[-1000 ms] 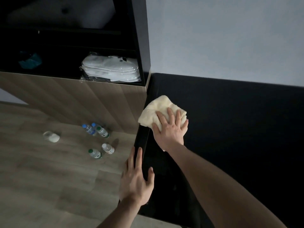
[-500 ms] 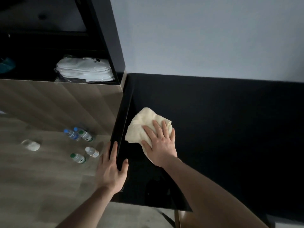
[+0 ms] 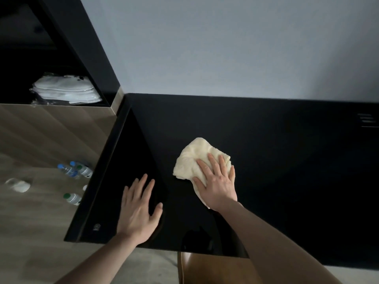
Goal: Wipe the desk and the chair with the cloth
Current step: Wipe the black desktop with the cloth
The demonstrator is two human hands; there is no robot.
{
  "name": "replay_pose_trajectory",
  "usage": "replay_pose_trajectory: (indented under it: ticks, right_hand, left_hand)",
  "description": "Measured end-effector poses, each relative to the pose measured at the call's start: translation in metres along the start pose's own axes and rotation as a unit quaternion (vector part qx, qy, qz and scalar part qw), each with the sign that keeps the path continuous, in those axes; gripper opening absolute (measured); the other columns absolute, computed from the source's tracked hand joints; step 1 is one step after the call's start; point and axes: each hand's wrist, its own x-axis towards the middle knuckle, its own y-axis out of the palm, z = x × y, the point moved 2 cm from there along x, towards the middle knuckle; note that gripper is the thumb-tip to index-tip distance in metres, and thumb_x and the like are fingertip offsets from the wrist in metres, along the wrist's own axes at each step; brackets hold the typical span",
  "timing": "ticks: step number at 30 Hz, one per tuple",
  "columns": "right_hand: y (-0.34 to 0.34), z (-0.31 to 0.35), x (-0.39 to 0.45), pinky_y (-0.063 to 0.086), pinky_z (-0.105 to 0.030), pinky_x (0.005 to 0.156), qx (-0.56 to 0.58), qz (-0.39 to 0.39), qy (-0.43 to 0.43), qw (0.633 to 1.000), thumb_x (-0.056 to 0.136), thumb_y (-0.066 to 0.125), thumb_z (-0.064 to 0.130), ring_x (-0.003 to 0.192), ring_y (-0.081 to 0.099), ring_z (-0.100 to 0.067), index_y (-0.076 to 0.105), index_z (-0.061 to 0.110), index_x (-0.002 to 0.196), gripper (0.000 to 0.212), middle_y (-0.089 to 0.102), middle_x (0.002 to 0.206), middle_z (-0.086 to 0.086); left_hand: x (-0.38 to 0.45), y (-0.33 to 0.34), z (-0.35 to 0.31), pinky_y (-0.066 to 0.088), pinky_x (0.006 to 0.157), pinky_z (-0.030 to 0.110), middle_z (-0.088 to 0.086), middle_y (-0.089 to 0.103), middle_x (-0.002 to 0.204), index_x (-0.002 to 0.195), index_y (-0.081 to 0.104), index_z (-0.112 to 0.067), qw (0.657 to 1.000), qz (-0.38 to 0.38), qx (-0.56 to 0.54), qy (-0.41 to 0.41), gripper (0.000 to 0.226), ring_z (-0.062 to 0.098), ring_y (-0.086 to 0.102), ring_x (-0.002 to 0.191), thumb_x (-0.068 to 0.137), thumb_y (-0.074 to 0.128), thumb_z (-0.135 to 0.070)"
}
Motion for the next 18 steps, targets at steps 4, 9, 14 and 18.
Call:
replay_pose_trajectory:
  ticks: [4, 9, 14, 18]
  right_hand:
    - [-0.033, -0.079, -0.018, -0.004, -0.062, 0.129, 0.001, -0.010, 0.011, 1.000, 0.102, 0.027, 0.076, 0.164, -0.014, -0.025, 0.022, 0.047, 0.165, 0.070, 0.003, 0.178, 0.010]
    - [-0.090, -0.216, -0.054, -0.006, -0.059, 0.130, -0.006, -0.019, 0.081, 0.997, 0.102, 0.028, 0.075, 0.163, -0.017, -0.021, 0.014, 0.051, 0.165, 0.069, -0.003, 0.177, 0.013]
    - [-0.143, -0.339, -0.087, -0.005, -0.060, 0.130, 0.008, -0.035, 0.206, 0.978, 0.102, 0.028, 0.074, 0.162, -0.018, -0.017, 0.012, 0.052, 0.165, 0.068, -0.003, 0.178, 0.012]
    - [-0.144, -0.354, -0.085, -0.006, -0.063, 0.128, 0.009, -0.069, 0.255, 0.965, 0.103, 0.035, 0.068, 0.163, -0.015, -0.022, 0.017, 0.050, 0.165, 0.067, 0.001, 0.178, 0.008]
  left_hand:
    - [0.003, 0.023, -0.099, 0.010, 0.132, 0.054, 0.000, 0.011, 0.177, 0.165, 0.032, -0.023, 0.999, 0.029, 0.008, 0.024, 0.080, 0.027, 0.009, 0.163, 0.097, 0.033, -0.065]
    - [0.014, 0.055, -0.229, 0.007, 0.132, 0.055, -0.001, 0.008, 0.177, 0.167, 0.025, -0.027, 0.999, 0.046, -0.001, 0.022, 0.087, 0.029, 0.005, 0.163, 0.095, 0.031, -0.075]
    - [0.008, 0.083, -0.310, 0.000, 0.131, 0.056, 0.000, 0.005, 0.177, 0.168, 0.020, -0.027, 0.999, 0.044, 0.006, -0.027, 0.093, 0.032, -0.003, 0.163, 0.093, 0.030, -0.082]
    - [0.012, 0.089, -0.316, 0.009, 0.130, 0.059, 0.000, 0.008, 0.177, 0.167, 0.024, -0.027, 0.998, 0.038, 0.020, -0.035, 0.093, 0.033, 0.001, 0.163, 0.093, 0.030, -0.083]
